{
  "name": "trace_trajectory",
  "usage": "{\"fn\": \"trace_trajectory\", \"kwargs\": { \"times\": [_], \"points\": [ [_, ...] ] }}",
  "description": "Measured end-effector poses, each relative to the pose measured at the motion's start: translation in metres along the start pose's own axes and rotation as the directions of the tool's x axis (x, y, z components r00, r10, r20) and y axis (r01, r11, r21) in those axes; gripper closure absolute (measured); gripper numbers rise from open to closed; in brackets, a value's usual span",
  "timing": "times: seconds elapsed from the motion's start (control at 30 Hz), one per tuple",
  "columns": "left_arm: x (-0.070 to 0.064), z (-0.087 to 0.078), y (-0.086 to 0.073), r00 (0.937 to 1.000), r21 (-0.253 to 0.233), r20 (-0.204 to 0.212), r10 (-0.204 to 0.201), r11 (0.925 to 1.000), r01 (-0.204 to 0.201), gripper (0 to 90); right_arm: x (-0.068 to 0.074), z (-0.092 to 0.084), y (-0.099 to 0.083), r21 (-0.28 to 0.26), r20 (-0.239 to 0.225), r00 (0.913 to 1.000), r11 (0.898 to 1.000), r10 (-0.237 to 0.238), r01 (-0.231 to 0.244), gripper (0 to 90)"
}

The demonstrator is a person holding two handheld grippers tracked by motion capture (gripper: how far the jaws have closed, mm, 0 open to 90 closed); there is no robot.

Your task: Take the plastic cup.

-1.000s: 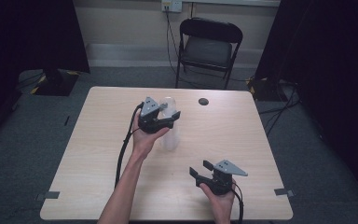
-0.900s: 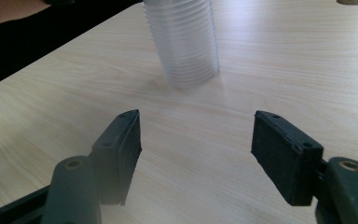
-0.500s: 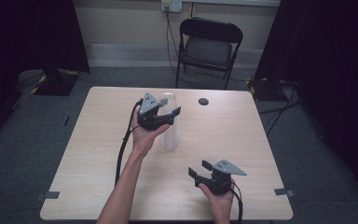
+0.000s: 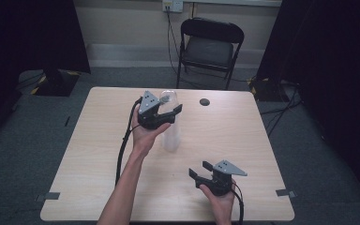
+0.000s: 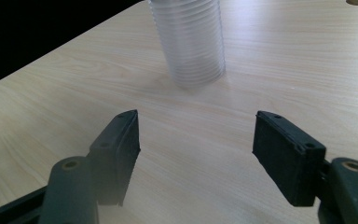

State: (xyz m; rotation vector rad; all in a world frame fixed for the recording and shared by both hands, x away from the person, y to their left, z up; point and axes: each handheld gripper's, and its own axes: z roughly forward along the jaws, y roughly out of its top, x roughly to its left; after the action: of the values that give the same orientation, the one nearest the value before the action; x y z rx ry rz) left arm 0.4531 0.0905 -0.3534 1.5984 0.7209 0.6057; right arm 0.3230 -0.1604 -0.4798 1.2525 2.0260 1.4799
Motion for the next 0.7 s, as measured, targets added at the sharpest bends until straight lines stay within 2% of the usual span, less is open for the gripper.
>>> {"fn": "trace_trajectory", "kwargs": {
  "times": [0.03, 0.07, 0.2, 0.3, 0.5, 0.57, 0.7],
  "points": [
    [-0.001, -0.001, 0.002, 0.9998, 0.002, -0.009, 0.018, 0.9998, -0.018, 38.3, 0.0, 0.0, 0.0, -0.001, -0.001, 1.0, 1.0, -0.001, 0.001, 31.2],
    [-0.002, -0.001, 0.003, 0.9999, -0.004, -0.005, 0.016, 0.9999, -0.016, 38.3, 0.0, 0.0, 0.0, -0.003, -0.001, 1.0, 1.0, -0.002, 0.002, 31.2],
    [0.002, -0.003, 0.006, 0.9999, -0.027, 0.001, -0.015, 0.9995, 0.015, 39.3, 0.0, -0.001, 0.0, -0.008, -0.004, 1.0, 1.0, -0.006, 0.006, 31.1],
    [0.004, -0.009, 0.01, 0.9998, -0.036, -0.006, -0.017, 0.9992, 0.016, 40.1, 0.001, 0.0, 0.0, -0.008, -0.004, 1.0, 1.0, -0.007, 0.007, 31.1],
    [0.009, -0.021, 0.016, 0.9987, -0.028, 0.009, -0.051, 0.9983, 0.051, 41.4, 0.002, 0.001, 0.0, -0.006, -0.008, 0.9999, 1.0, -0.012, 0.012, 31.1],
    [0.01, -0.026, 0.017, 0.9989, -0.028, 0.012, -0.045, 0.9986, 0.046, 41.6, 0.002, 0.001, 0.001, -0.007, -0.01, 0.9999, 1.0, -0.013, 0.013, 31.1],
    [0.013, -0.034, 0.018, 0.998, -0.028, 0.013, -0.061, 0.9977, 0.061, 42.2, 0.003, 0.001, 0.001, -0.007, -0.013, 0.9998, 1.0, -0.017, 0.017, 31.1]
  ]
}}
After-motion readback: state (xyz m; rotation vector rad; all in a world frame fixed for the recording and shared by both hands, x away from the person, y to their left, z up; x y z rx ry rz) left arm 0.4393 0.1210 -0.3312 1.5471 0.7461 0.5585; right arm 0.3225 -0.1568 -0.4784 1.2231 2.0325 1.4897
